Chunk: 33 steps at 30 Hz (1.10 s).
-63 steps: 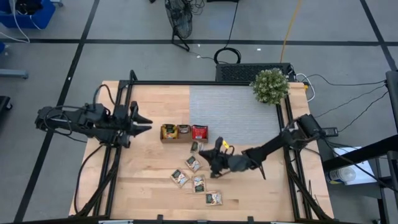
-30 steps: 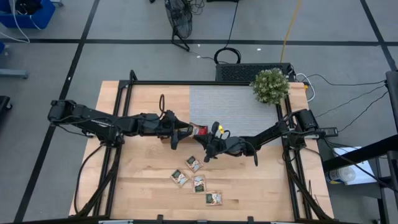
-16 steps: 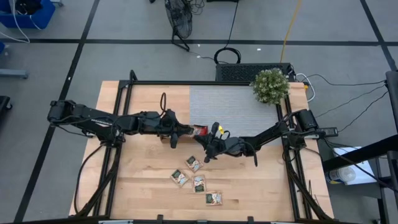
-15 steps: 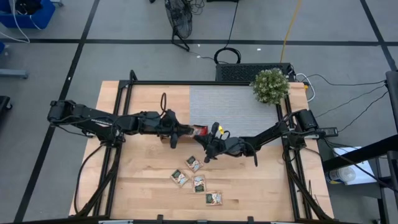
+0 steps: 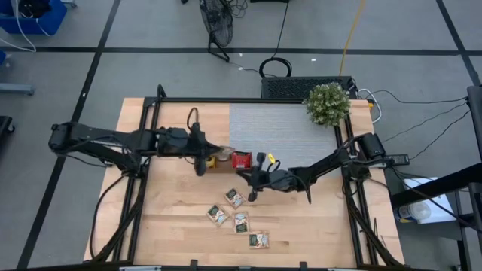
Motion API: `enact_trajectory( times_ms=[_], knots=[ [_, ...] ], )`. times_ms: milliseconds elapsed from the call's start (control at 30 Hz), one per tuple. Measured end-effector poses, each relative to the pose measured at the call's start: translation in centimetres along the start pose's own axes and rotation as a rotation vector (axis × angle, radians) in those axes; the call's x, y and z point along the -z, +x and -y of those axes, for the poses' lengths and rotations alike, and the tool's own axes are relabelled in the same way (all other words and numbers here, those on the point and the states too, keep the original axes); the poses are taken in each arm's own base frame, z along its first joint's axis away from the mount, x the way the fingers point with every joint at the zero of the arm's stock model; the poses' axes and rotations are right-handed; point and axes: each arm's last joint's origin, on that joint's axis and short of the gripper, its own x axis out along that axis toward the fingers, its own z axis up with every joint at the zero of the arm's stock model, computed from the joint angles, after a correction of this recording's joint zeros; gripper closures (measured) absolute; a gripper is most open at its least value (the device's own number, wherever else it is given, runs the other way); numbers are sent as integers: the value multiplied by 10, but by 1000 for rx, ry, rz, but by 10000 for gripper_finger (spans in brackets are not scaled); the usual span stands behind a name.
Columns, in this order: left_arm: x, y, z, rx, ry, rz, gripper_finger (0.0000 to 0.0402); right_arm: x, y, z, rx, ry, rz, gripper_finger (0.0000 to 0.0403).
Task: Pick & Place Tea
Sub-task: Put the brown tea bag into the middle section of the wooden organizer
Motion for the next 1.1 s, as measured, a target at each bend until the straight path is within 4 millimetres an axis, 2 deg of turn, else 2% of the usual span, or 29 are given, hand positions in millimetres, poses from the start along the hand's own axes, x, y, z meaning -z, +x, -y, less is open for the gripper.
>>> enact_trajectory(
  times_ms=[133,300,500,667,900,1100],
  knots=[
    [-16,-7,1,-36,97,-208,400,2,-5,-8,-38,35,-43,386],
    [-26,11,6,-8,176,-376,400,-2,-14,-11,-75,46,-97,386],
    [-4,53,10,37,330,-605,401,-8,-23,-4,-87,74,-150,389],
    [13,77,8,16,423,-700,401,-7,-25,-3,-91,74,-174,387],
    [19,89,2,32,527,-722,401,-7,-25,-3,-91,72,-178,389],
    [24,96,-9,10,514,-754,401,-7,-25,-3,-92,70,-181,389]
  ],
)
